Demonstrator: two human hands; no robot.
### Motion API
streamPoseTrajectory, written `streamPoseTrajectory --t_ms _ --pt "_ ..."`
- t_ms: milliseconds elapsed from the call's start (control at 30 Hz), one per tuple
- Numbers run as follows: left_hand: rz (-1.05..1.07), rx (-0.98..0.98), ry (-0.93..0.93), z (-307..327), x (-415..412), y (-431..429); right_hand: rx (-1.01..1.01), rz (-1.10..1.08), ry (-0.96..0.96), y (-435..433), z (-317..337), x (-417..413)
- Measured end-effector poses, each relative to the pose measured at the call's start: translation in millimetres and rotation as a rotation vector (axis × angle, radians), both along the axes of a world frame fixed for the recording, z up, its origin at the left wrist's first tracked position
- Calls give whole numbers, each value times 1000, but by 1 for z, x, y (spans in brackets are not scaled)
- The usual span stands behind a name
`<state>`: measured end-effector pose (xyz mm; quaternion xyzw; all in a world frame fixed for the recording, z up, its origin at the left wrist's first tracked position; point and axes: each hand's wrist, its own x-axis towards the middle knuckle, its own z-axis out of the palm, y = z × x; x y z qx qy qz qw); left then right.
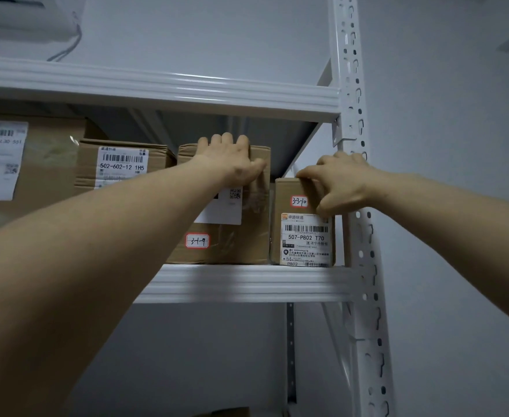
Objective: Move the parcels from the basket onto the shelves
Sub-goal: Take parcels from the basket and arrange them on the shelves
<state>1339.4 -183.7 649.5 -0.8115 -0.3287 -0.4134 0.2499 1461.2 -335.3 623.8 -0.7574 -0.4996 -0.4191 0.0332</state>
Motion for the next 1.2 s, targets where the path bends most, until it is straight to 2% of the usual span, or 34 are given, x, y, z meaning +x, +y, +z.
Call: streamPoseTrajectory --t_ms 100,267,1200 --pt "-1 8 -4 0 0 1 -25 52 25 6 -5 -2" --pt "-1 16 -3 1 0 1 -84 20 42 14 -13 4" --pt "8 -19 21 -1 -8 -9 -24 20 20 20 -30 -3"
